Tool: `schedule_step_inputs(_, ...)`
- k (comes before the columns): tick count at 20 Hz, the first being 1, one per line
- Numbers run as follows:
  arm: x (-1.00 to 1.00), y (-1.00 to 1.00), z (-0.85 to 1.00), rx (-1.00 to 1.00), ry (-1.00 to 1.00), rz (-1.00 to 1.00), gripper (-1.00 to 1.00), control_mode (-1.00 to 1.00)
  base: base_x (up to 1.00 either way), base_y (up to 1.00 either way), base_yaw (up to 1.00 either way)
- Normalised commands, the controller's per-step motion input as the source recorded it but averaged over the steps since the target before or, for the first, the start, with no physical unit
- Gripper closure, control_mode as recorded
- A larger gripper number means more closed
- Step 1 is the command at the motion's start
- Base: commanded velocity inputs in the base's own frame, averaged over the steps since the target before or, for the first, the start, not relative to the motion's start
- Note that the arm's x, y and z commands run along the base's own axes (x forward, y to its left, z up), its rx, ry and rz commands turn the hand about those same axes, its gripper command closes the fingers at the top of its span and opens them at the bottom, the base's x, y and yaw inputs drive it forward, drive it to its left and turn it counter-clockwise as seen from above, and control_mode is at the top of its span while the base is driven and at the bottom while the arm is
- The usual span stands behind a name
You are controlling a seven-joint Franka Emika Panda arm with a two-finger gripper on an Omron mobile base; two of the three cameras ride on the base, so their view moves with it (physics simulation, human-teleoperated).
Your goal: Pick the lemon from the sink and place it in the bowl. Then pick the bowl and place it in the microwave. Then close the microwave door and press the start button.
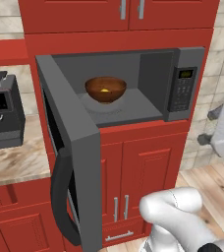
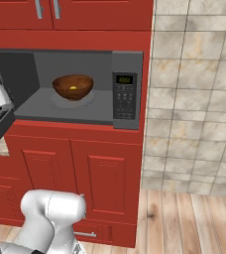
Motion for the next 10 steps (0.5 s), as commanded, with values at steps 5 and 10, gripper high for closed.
schedule_step_inputs(5, -0.75, 0.02, 0.20, -0.40, -0.40, 0.23, -1.00, -1.00, 0.00, 0.00, 0.00)
schedule_step_inputs(10, -0.57, 0.52, -0.09, -0.45, -0.44, 0.12, -1.00, -1.00, 0.00, 0.00, 0.00)
